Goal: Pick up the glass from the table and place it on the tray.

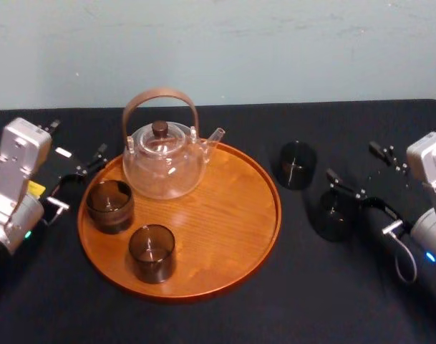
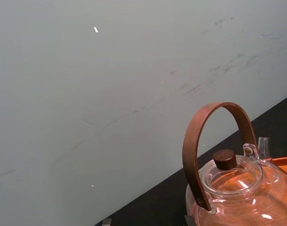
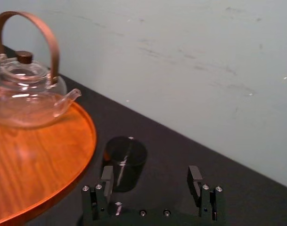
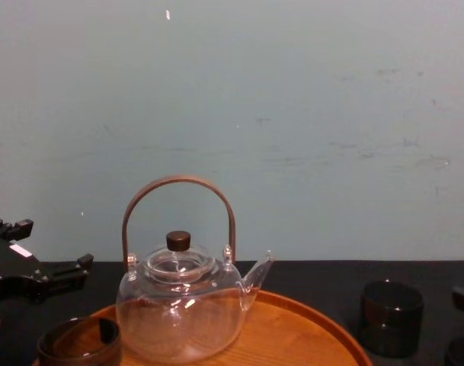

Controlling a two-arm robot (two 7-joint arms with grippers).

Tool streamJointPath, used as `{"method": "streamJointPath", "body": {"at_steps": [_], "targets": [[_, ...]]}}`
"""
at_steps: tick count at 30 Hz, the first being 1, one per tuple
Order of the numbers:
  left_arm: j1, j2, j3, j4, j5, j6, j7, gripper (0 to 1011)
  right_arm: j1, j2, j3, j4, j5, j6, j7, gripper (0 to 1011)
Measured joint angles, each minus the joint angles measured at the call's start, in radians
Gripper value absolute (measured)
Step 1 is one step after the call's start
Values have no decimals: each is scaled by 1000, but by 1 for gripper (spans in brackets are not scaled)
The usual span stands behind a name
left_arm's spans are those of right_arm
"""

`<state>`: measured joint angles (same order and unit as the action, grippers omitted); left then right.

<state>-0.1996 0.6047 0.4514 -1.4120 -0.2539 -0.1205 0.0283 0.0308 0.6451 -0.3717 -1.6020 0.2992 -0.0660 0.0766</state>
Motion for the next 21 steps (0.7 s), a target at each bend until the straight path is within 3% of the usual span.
{"method": "streamJointPath", "body": {"at_steps": [8, 21], "targets": [[0, 0, 0, 0, 0, 0, 0, 1001, -45, 3, 13, -35, 13, 21, 36, 1002], [0, 0, 0, 0, 0, 0, 0, 1001, -69, -18, 24, -35, 7, 41, 76, 1002]]}}
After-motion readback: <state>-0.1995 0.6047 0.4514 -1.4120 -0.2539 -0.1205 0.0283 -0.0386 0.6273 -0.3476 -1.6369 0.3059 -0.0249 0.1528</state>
